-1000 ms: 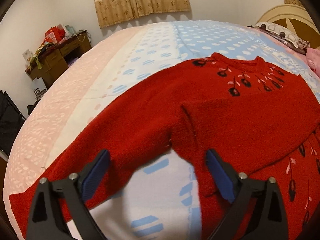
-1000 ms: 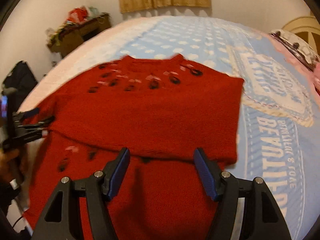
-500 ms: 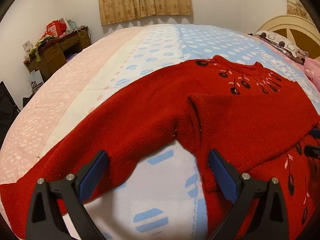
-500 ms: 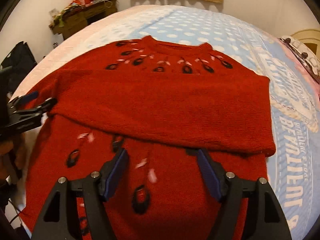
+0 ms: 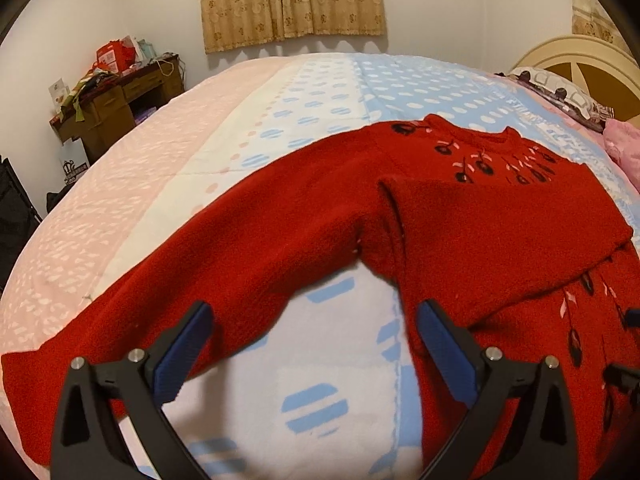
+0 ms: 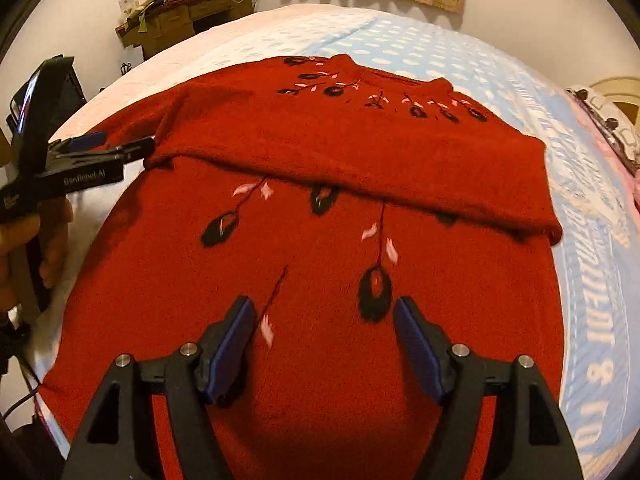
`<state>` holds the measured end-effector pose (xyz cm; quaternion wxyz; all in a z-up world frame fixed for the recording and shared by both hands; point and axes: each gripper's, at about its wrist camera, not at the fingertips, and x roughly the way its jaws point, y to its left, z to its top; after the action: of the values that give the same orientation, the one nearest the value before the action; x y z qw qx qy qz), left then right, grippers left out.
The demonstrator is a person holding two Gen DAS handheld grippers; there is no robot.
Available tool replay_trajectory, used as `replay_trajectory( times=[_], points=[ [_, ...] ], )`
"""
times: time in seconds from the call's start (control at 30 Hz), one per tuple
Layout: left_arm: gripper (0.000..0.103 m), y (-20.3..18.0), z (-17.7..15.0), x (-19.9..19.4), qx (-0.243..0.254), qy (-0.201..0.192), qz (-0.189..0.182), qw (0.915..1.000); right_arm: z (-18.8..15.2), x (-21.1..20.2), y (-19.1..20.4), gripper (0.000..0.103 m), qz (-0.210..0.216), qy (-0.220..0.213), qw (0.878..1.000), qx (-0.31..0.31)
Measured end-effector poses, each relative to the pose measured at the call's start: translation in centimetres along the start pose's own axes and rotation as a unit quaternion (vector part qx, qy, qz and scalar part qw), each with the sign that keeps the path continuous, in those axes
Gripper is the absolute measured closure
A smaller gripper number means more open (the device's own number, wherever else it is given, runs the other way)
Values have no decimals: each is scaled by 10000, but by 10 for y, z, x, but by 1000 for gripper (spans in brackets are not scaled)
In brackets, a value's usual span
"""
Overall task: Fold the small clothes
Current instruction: 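Open the left gripper and move it toward the other sleeve cuff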
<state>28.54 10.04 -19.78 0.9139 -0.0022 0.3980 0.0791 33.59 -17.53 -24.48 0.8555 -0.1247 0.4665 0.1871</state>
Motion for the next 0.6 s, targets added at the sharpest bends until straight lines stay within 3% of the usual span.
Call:
replay_trajectory(
  times=[0.13, 0.3, 0.6],
  points=[
    [0, 4, -8, 7, 57, 307, 138, 9994, -12, -4, 4, 30, -88, -200, 9997, 65],
    [0, 6, -16, -3, 75, 237, 147, 9996, -19, -13, 8, 30, -115, -171, 9997, 164],
    [0, 22, -34, -19, 82, 212, 324, 9992, -34, -46, 28, 30, -6, -593, 9982, 43]
  ],
)
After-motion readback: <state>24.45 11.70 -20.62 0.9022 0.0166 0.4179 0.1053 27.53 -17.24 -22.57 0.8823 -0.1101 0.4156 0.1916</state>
